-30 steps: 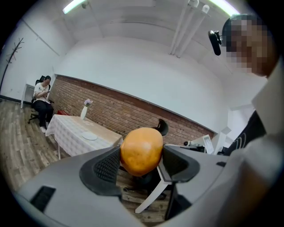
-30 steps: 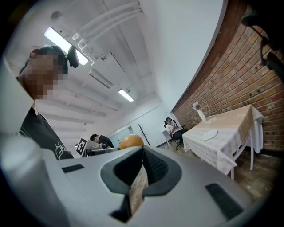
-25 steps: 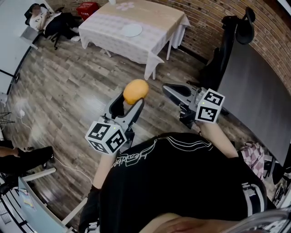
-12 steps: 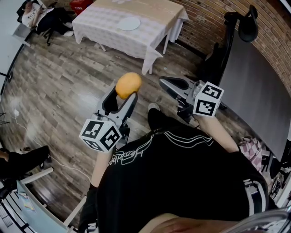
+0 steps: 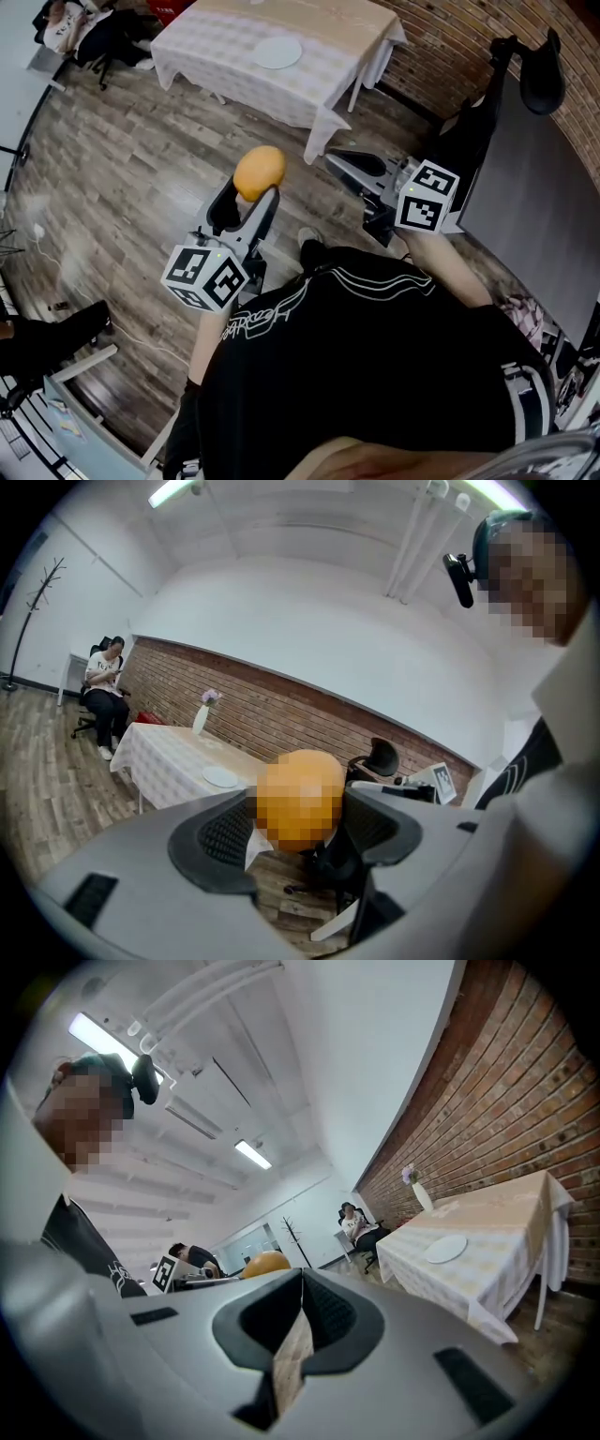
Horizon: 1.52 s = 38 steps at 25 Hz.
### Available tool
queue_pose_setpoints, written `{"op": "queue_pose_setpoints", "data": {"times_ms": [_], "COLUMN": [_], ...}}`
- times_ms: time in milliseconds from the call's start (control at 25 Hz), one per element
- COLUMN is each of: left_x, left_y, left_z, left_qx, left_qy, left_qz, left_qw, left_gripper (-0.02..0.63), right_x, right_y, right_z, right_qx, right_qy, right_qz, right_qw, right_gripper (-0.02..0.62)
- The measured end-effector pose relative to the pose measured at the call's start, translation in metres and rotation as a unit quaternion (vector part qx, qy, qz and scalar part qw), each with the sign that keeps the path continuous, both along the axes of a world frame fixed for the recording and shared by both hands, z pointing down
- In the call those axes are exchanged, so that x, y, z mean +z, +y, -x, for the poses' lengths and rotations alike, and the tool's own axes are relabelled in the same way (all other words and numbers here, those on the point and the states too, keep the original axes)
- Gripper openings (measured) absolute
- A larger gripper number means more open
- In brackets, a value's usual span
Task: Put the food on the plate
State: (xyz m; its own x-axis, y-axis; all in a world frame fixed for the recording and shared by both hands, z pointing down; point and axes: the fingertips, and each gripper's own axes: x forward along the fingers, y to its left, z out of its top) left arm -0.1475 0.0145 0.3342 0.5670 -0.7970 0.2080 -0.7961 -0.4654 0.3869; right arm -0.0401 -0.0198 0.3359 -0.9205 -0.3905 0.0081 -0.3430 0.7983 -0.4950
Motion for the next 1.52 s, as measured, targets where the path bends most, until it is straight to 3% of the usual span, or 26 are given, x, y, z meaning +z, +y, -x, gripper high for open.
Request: {"op": "queue_pose_setpoints", "data": {"times_ms": [520, 840, 1280, 1520], "left_x": [-0.003, -0.015, 0.007, 0.02], "left_y": [-0.164, -0.205, -0.272, -0.324], "left_z": [0.001, -0.012, -0.003, 0.001], "left_qx": [0.03, 0.053, 0.08, 0.104], "left_qy": [-0.012, -0.02, -0.022, -0.06], "left_qz": [0.004, -0.014, 0.011, 0.01], "left_qw": [0.9995, 0.9983, 0.9965, 0.9928], "left_gripper": [0.298, 0.298, 0.298, 0.298], "right_x": [0.006, -0.003, 0.013, 0.022], "right_y": [-0.151, -0.186, -0.236, -0.279], "right_z": [0.005, 0.001, 0.002, 0.004], "right_qx": [0.019, 0.032, 0.075, 0.104], "right_qy": [-0.013, -0.013, -0.011, -0.009], "right_qz": [0.008, -0.007, 0.016, 0.032], "right_qw": [1.0, 0.999, 0.997, 0.994], "right_gripper": [-0.003, -0.003, -0.003, -0.003]}}
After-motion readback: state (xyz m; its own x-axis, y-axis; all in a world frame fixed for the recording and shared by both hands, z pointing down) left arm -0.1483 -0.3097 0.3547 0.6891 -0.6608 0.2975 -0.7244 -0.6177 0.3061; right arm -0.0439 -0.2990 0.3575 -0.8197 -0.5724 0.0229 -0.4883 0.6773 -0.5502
